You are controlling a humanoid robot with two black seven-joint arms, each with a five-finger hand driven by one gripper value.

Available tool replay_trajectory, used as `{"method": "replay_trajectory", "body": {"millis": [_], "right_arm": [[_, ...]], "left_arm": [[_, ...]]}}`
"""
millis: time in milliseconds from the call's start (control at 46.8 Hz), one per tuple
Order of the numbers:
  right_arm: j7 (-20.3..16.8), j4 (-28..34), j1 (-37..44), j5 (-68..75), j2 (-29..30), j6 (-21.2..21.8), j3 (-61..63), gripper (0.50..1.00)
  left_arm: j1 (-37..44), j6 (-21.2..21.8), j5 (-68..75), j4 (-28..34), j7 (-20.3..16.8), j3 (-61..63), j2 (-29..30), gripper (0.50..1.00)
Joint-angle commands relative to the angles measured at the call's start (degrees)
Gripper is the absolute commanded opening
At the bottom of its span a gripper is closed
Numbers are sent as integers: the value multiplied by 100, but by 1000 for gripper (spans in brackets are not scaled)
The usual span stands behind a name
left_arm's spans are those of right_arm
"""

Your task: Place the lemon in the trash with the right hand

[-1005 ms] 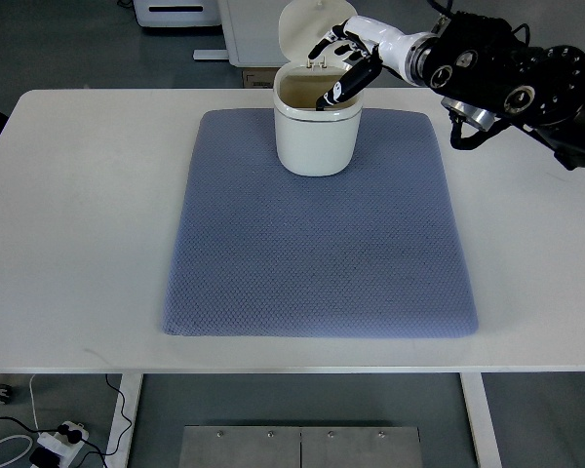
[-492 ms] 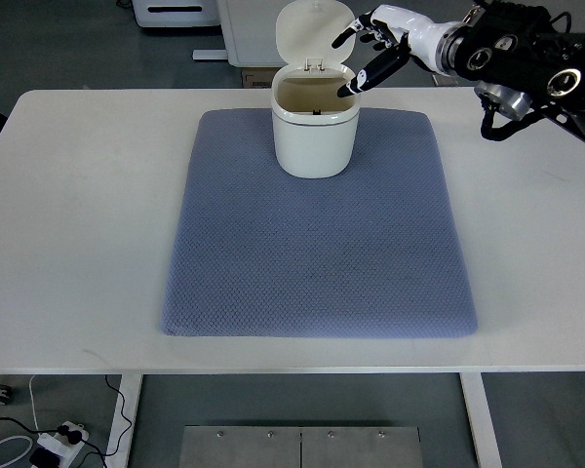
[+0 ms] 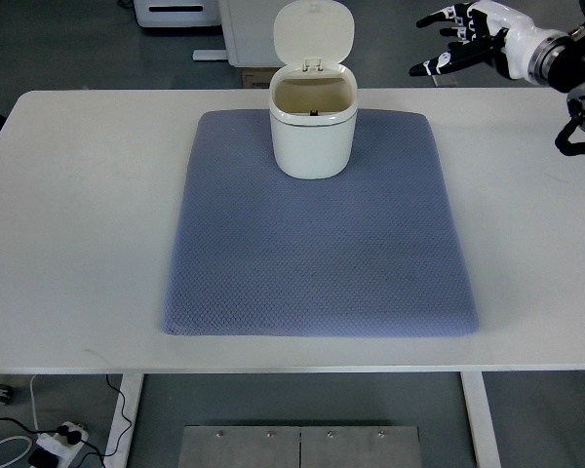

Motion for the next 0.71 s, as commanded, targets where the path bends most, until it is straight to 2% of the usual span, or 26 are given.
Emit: {"method": "replay_trajectory", "body": {"millis": [0, 449, 684], "right_arm": [[2, 42, -234, -51, -177, 9, 494, 1000], [2, 50, -2062, -86, -283, 9, 2533, 1000], [-7, 50, -2915, -95, -81, 9, 3896, 1000]], "left_arm": [[2, 0, 0, 0, 1, 0, 0, 1000], [-6, 0, 0, 0, 1, 0, 0, 1000], [-6, 0, 0, 0, 1, 0, 0, 1000]]}}
